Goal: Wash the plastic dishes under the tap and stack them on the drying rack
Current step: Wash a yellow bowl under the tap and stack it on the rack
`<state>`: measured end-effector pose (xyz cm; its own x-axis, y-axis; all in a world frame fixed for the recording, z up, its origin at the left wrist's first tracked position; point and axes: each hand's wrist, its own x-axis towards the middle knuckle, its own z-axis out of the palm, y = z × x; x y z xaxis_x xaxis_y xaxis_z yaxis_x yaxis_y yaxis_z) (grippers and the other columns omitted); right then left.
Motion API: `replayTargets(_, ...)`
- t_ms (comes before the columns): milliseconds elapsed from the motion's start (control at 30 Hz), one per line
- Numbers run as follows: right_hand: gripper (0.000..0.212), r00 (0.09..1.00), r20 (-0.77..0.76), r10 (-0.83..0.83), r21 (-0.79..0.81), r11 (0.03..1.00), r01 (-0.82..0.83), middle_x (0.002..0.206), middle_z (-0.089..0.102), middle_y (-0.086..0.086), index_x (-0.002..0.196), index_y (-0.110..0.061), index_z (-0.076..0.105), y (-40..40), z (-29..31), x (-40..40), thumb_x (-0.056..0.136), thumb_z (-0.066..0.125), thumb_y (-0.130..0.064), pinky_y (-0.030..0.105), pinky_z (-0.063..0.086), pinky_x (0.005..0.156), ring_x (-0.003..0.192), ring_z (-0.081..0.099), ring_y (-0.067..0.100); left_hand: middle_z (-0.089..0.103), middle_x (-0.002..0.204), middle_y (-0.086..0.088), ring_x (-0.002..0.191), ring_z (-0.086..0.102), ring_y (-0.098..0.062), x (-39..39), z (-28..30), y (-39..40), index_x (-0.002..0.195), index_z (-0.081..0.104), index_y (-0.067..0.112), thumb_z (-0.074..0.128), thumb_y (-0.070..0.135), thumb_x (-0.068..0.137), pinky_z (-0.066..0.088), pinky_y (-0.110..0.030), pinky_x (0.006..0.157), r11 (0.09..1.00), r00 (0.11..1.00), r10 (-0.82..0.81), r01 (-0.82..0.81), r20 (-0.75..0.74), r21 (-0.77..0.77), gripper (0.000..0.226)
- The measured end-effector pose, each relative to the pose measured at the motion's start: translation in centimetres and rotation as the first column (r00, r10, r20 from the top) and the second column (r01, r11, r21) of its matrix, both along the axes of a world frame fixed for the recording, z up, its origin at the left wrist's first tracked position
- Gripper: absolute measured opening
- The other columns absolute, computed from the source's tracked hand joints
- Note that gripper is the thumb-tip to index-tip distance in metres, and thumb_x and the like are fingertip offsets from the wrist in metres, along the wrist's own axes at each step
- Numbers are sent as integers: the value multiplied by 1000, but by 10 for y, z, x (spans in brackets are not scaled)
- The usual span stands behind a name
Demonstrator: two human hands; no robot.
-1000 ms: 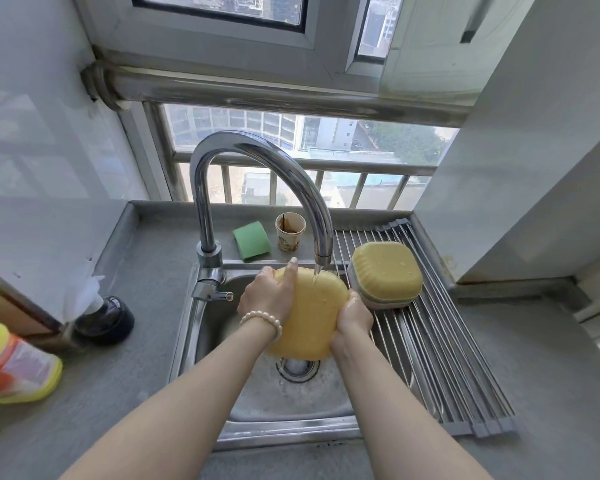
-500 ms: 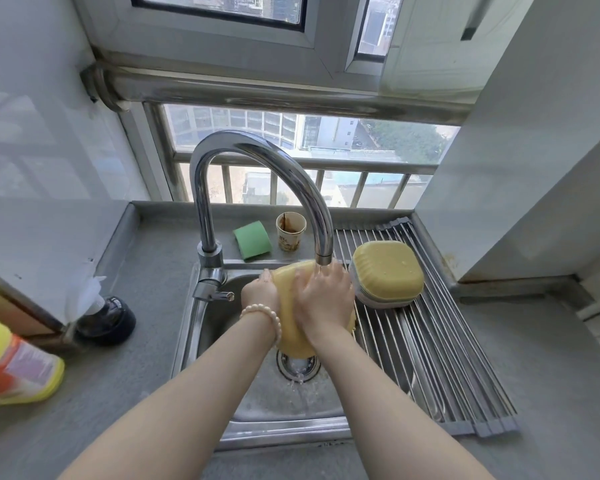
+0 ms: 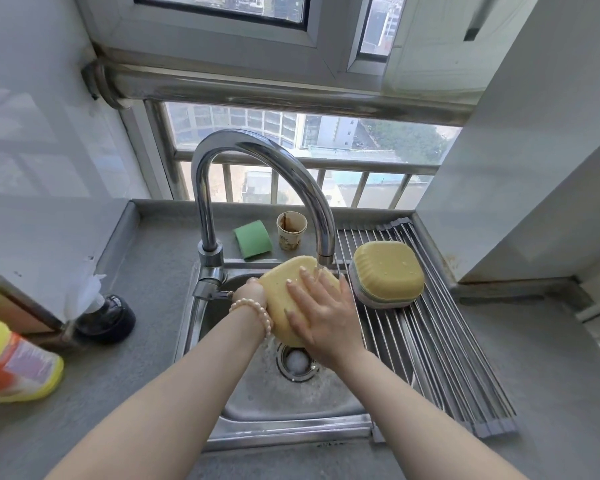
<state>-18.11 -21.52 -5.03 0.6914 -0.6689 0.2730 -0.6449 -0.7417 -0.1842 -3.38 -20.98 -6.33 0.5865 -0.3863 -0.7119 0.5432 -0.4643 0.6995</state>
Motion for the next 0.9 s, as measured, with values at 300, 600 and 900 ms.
replayTargets(300, 72, 740, 38, -671, 921, 310, 234, 121, 60, 11, 125, -7, 50, -39, 21, -7, 80, 60, -62, 39, 49, 91, 104, 59, 27, 59, 120, -15, 97, 54, -26, -16, 49, 0, 124, 53, -5, 39, 37, 101, 40, -31, 82, 962, 918, -273, 254, 286, 105, 50)
replayTargets(600, 70, 359, 67, -931, 997, 80, 22, 100, 67, 12, 104, -3, 61, -48, 14, 5, 60, 84, -52, 42, 56, 82, 88, 66, 28, 21, 155, -14, 143, 19, -29, -60, 19, 18, 147, 28, 18, 24, 54, 92, 20, -43, 116, 696, 8, -623, 460, 782, 550, 66)
replayTargets(900, 66, 129, -85, -988, 942, -122, -313, 95, 72, 16, 104, -2, 66, -35, -3, 15, 67, 76, -56, 46, 57, 82, 82, 70, 35, 74, 93, 1, 84, 68, -23, -32, 20, 6, 81, 76, 16, 54, 34, 84, 50, -44, 89, 587, -458, 67, 737, 886, 336, 29)
